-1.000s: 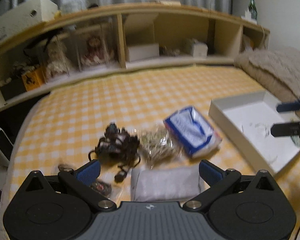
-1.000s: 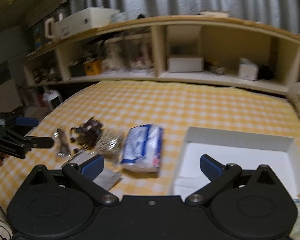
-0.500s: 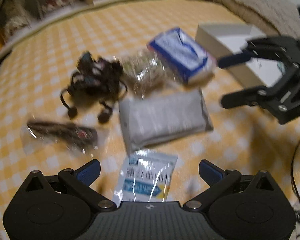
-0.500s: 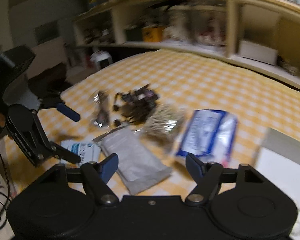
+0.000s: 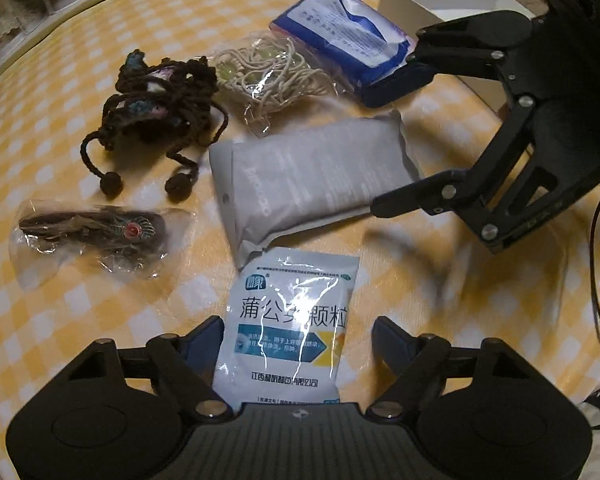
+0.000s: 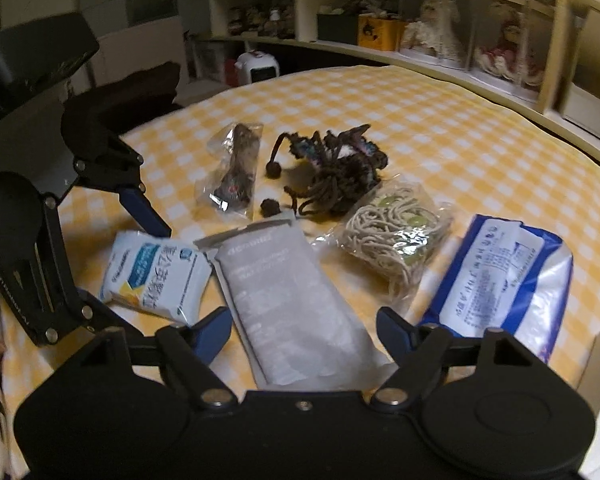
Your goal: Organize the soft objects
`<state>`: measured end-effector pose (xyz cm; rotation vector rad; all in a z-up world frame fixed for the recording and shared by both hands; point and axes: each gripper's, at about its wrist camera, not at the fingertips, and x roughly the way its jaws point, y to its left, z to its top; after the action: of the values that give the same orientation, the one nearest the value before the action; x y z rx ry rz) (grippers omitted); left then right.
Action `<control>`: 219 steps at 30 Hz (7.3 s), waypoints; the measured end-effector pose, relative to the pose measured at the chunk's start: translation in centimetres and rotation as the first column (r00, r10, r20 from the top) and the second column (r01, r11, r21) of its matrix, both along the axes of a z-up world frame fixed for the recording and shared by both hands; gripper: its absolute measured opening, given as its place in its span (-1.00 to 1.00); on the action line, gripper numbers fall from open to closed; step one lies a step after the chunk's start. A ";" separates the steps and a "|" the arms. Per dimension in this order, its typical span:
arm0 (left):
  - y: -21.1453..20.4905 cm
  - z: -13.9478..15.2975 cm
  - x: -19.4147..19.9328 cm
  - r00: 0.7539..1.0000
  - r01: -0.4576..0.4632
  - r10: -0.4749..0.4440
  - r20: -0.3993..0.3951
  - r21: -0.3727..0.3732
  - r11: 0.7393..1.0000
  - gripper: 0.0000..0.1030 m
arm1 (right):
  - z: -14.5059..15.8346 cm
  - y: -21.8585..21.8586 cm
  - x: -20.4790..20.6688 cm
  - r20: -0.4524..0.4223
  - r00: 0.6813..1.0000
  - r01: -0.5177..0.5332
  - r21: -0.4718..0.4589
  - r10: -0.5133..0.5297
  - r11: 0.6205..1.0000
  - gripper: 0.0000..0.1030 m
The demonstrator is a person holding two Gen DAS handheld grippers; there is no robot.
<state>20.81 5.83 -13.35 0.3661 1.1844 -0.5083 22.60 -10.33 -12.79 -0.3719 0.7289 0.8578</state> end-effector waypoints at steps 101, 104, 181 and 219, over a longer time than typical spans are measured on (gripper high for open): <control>0.8 4.7 -1.2 0.880 -0.380 0.429 0.202 -0.239 0.893 -0.04 | 3.1 -3.1 -5.5 -0.009 0.886 0.463 -0.049 -0.464 0.885 0.63; 0.9 4.6 -1.0 0.880 -0.380 0.430 0.200 -0.243 0.892 -0.04 | 1.8 -2.5 -4.8 -0.046 0.896 0.437 -0.094 -0.442 0.895 0.63; -24.2 5.5 -0.4 0.892 -0.348 0.450 0.053 -0.554 0.756 0.29 | 8.6 -29.0 -8.2 -0.048 0.668 0.743 0.098 -0.742 0.662 -0.04; -24.2 7.0 -2.5 0.925 -0.240 0.333 0.181 -0.402 0.884 0.91 | 7.2 -31.8 -10.3 -0.077 0.596 0.803 0.060 -0.799 0.593 0.74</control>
<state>18.34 -18.38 -6.35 -0.0785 0.8566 -0.4017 12.30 -42.13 -5.62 0.0878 0.7896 0.0144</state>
